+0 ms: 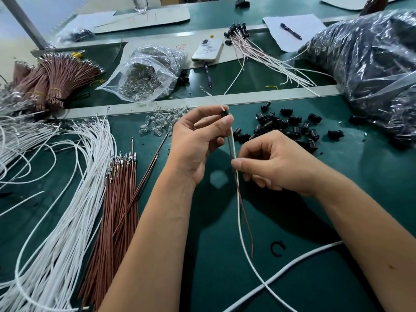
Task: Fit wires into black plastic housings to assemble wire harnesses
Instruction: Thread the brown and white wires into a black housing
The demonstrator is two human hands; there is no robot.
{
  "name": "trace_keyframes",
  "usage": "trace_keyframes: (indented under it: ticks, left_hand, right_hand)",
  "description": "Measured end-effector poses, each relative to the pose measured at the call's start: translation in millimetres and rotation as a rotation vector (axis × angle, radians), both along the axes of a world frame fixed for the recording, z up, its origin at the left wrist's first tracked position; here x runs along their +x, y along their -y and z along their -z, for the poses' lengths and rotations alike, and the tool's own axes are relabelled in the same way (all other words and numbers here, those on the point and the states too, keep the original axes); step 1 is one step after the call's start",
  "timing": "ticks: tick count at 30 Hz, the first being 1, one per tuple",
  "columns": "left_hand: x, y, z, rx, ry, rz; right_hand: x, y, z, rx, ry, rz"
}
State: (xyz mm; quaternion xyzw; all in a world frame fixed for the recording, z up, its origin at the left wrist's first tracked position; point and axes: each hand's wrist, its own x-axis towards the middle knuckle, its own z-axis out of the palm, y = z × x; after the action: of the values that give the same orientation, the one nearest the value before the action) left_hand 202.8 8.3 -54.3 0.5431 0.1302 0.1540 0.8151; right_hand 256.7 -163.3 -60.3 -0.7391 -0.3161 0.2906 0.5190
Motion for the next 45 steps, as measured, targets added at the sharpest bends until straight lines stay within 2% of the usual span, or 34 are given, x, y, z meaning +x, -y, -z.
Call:
trace_keyframes:
  ticks: [3,15,19,25,31,34,38,41,45]
  left_hand:
    - [0,4,1,0.051,-0.004,0.045]
    - [-1,12,0,0.076,-0.038,0.140]
    - [-1,10,-1,0.042,-0.039,0.116]
    - [-2,8,-2,0.111,-0.028,0.039]
    - [-4,4,-4,0.047,-0.017,0.128]
    - [-4,3,-4,0.049,-0.011,0.093]
    - [-4,0,-6,-0.019,0.027,0.000]
    - [-5,-1,-7,0.021,0.034,0.005]
    - [-5,4,-8,0.104,0.042,0.048]
  right_hand:
    - [-1,-3,4,0.060,-0.045,0.086]
    - [2,-2,4,0.120,-0.098,0.169]
    - [2,-2,3,0.100,-0.103,0.159]
    - [3,-1,3,0.052,-0.042,0.126]
    - [3,-1,3,0.058,-0.058,0.112]
    - [4,0,2,0.083,-0.093,0.108]
    - [5,3,0,0.004,-0.066,0.014]
    - [3,6,-3,-0.059,-0.052,-0.065]
    - [2,-1,-1,0.135,-0.017,0.154]
